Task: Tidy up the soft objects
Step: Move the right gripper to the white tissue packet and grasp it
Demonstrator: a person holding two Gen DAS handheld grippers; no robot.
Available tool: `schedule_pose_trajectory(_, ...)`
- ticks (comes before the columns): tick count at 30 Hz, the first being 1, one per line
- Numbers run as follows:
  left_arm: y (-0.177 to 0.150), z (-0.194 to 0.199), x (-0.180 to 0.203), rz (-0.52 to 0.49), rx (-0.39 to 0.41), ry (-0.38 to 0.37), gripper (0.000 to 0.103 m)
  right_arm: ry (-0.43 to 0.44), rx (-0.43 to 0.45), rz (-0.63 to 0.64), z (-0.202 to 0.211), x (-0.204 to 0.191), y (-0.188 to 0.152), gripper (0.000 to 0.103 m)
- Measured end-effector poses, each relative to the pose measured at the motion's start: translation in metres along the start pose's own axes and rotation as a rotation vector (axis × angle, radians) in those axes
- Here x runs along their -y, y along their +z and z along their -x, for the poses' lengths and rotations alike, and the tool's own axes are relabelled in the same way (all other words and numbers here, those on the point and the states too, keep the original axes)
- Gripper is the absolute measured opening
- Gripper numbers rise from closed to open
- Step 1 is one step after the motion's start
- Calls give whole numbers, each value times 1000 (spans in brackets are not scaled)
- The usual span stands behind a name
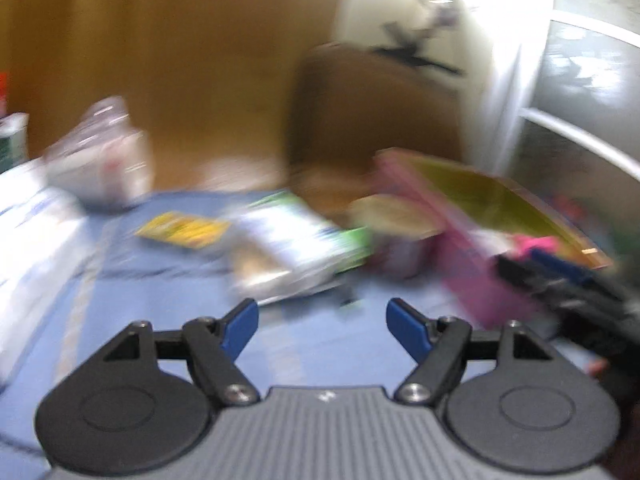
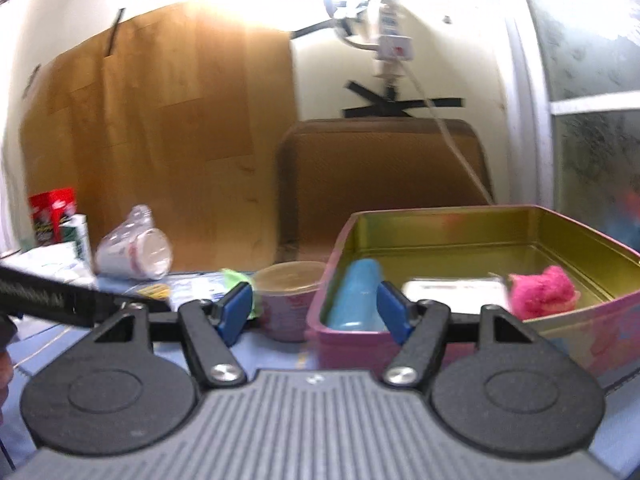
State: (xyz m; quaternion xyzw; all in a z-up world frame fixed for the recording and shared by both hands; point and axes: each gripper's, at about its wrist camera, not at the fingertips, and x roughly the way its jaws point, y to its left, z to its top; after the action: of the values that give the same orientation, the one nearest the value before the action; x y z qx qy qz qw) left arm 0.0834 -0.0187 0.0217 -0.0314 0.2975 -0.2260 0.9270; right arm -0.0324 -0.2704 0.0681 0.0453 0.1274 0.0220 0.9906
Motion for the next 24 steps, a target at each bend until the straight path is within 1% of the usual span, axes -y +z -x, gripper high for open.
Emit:
schedule_pose_trajectory(3, -12, 5, -32, 6, -7, 123, 73, 70, -43, 46, -9, -21, -1, 70)
schedule_pose_trajectory(5, -17, 7, -48, 15, -2, 179, 73, 117, -85, 69, -19, -34, -1, 68)
schedule_pose_trajectory(6, -18, 7, -56, 40, -3, 197, 71, 138, -105, 77, -25, -39, -1, 67)
schedule_pose_trajectory(8, -19, 10, -76, 149, -6, 159, 71, 170, -146, 89, -40, -53, -1, 66)
schedule_pose_trajectory(9, -19, 12, -84, 189, 0, 153, 70, 181, -167, 92, -51, -58, 1, 66)
schedule_pose_trajectory(11, -21, 14, -92, 236, 21, 135, 70, 196, -199, 113, -76, -69, 7, 66)
schedule_pose_trajectory(14, -22, 16, -93, 247, 30, 129, 70, 205, -239, 181, -119, -83, 19, 66)
schedule_pose_trajectory(16, -23, 17, -92, 247, 33, 123, 70, 183, -248, 245, -144, -92, 25, 67)
schedule_pose_trajectory(18, -24, 18, -93, 254, 36, 116, 70, 173, -293, 288, -167, -95, 27, 68)
schedule_pose_trajectory(19, -24, 18, -94, 256, 37, 114, 70, 160, -323, 292, -180, -96, 28, 69)
schedule_pose_trajectory(20, -24, 18, -94, 256, 38, 112, 70, 156, -358, 300, -192, -96, 29, 75)
schedule_pose_trajectory(22, -25, 19, -93, 254, 39, 108, 70, 157, -419, 302, -207, -94, 28, 78)
schedule_pose_trajectory(23, -26, 19, -93, 256, 41, 106, 70, 166, -428, 274, -209, -91, 29, 77)
schedule_pose_trajectory(24, -26, 20, -93, 258, 42, 104, 70, 187, -449, 242, -208, -88, 30, 71)
